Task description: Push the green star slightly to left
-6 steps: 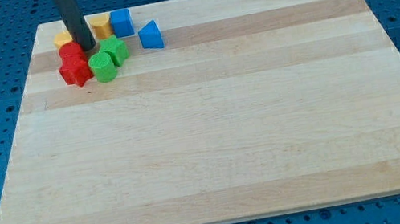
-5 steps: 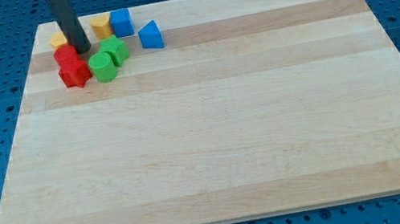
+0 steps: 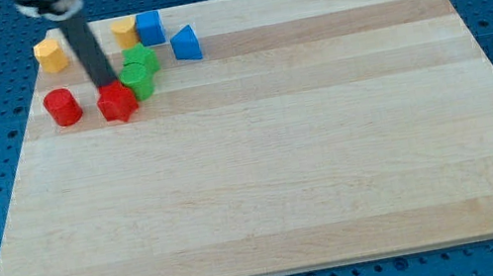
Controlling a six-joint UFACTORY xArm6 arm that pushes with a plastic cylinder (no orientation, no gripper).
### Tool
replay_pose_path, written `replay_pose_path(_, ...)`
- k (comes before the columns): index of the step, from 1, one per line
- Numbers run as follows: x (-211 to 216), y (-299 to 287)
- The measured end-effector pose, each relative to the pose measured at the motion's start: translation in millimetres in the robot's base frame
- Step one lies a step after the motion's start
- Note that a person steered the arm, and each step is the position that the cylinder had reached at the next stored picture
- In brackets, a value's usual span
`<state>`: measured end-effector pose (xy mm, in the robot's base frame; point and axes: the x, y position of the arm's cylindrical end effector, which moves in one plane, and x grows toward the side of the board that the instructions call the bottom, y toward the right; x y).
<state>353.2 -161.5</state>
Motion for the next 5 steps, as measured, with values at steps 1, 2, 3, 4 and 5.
replay_pose_path(1,36,15)
replay_pose_path(2,34,-53)
replay_pose_path(3,87,-58)
replay_pose_path(4,83,43)
replay_pose_path(5,40,94)
